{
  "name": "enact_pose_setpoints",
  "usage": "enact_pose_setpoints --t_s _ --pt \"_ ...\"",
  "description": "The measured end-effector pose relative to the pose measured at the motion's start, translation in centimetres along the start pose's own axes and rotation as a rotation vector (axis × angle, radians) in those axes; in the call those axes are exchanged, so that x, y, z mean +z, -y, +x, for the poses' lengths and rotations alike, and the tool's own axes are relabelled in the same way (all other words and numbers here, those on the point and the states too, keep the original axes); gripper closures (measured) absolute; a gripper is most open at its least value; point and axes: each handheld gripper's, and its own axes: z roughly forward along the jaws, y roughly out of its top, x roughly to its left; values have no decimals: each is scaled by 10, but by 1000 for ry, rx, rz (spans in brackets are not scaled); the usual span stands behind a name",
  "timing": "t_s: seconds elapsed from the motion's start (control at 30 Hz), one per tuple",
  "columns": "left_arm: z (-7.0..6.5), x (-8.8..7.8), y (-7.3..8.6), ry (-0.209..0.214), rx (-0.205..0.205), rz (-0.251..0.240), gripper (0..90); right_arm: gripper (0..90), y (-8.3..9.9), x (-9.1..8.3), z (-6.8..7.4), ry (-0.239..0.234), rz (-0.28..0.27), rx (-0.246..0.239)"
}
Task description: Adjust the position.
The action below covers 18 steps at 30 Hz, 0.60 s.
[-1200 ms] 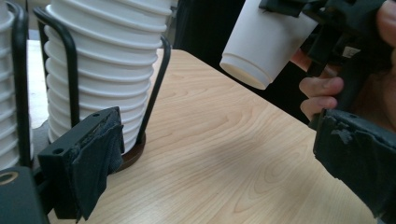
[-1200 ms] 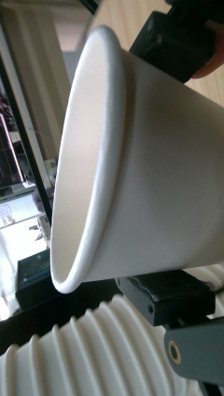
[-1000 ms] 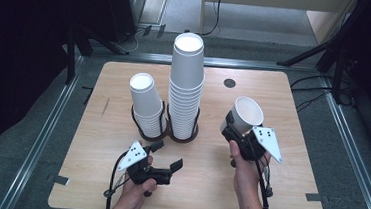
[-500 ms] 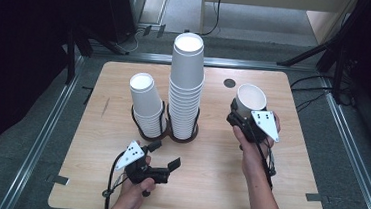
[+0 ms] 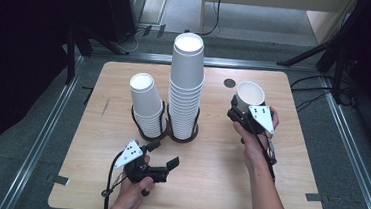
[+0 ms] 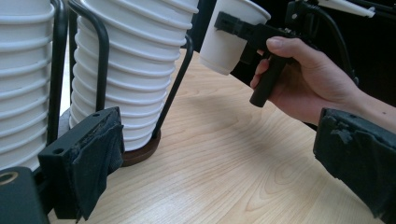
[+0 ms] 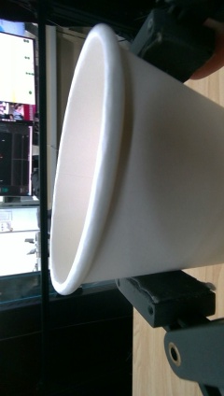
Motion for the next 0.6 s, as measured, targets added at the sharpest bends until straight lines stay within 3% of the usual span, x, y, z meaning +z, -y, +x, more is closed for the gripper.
enact_pose_setpoints --t_s 0.33,0.47,0.6 --pt "1 -1 0 -4 0 -1 19 141 13 10 -8 16 62 8" --pt "1 -1 0 -5 -1 1 19 136 18 13 -10 42 95 -25" --pt "1 0 0 -3 -4 2 19 135 24 14 -11 38 119 -39"
